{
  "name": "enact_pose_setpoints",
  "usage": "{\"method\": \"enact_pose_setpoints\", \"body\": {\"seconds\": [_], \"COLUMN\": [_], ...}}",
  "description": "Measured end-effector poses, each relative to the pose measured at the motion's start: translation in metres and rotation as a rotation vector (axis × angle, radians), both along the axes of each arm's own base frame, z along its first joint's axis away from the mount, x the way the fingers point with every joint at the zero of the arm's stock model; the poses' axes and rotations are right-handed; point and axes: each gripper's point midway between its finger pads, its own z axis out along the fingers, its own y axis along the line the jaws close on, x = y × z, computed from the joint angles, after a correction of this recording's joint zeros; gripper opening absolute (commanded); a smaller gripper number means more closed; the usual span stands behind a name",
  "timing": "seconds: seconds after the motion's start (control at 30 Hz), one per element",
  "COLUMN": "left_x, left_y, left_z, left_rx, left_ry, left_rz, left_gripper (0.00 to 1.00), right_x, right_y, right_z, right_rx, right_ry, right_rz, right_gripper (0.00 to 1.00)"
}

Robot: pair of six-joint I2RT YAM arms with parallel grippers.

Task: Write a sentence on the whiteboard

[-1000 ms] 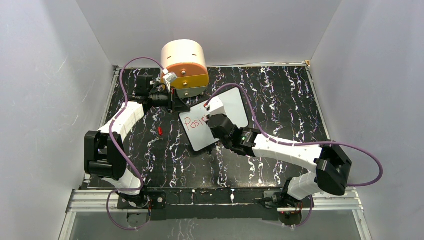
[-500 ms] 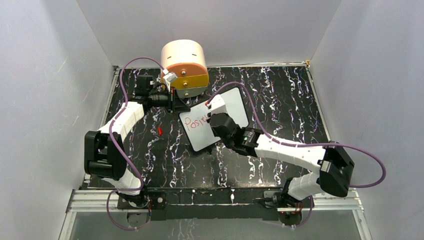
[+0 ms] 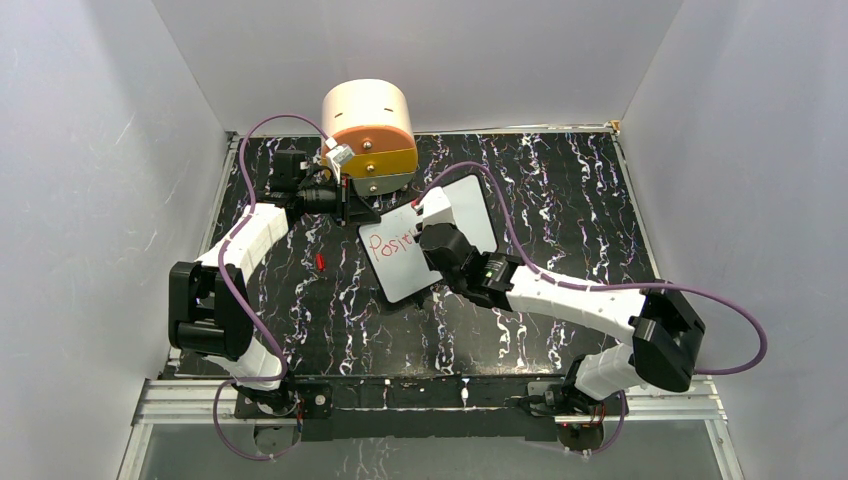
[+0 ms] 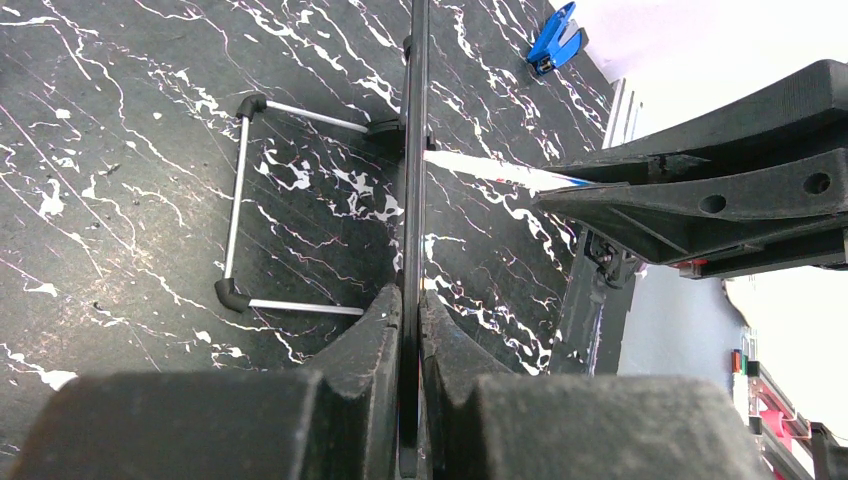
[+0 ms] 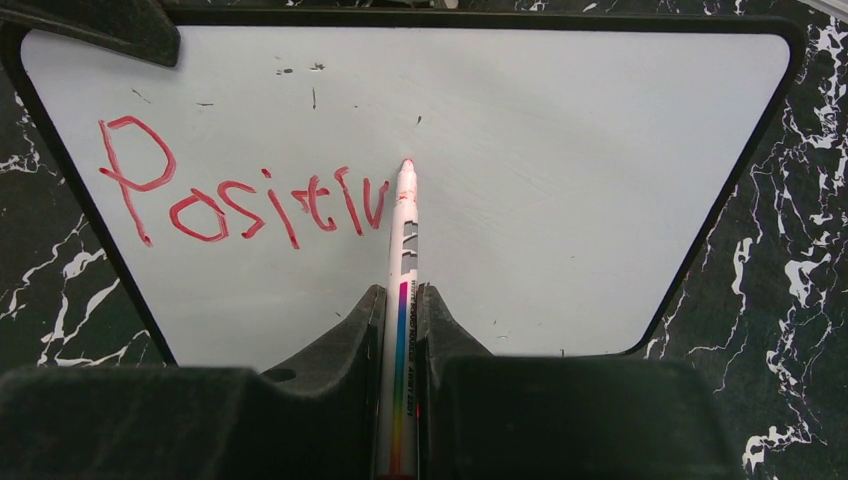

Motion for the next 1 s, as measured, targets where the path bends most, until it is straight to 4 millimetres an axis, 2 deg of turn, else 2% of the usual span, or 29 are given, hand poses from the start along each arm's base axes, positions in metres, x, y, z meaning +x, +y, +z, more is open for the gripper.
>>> {"method": "enact_pose_setpoints", "body": {"seconds": [0.53,1.0], "left_x": [0.000,0.000], "left_y": [0.000,0.000], "left_z": [0.000,0.000], "left_rx": [0.000,0.000], "left_ry": [-0.001,0.000], "left_rz": [0.000,0.001], "left_gripper": [0.00,0.00], "right_x": [-0.001,-0.009], "right_y": [0.000,-0.009], "right_z": [0.000,-0.013], "right_rx": [0.012,0.003], "right_ry": [0.011,0.039], "right_rz": [0.008,0.007], "right_gripper": [0.00,0.00]}}
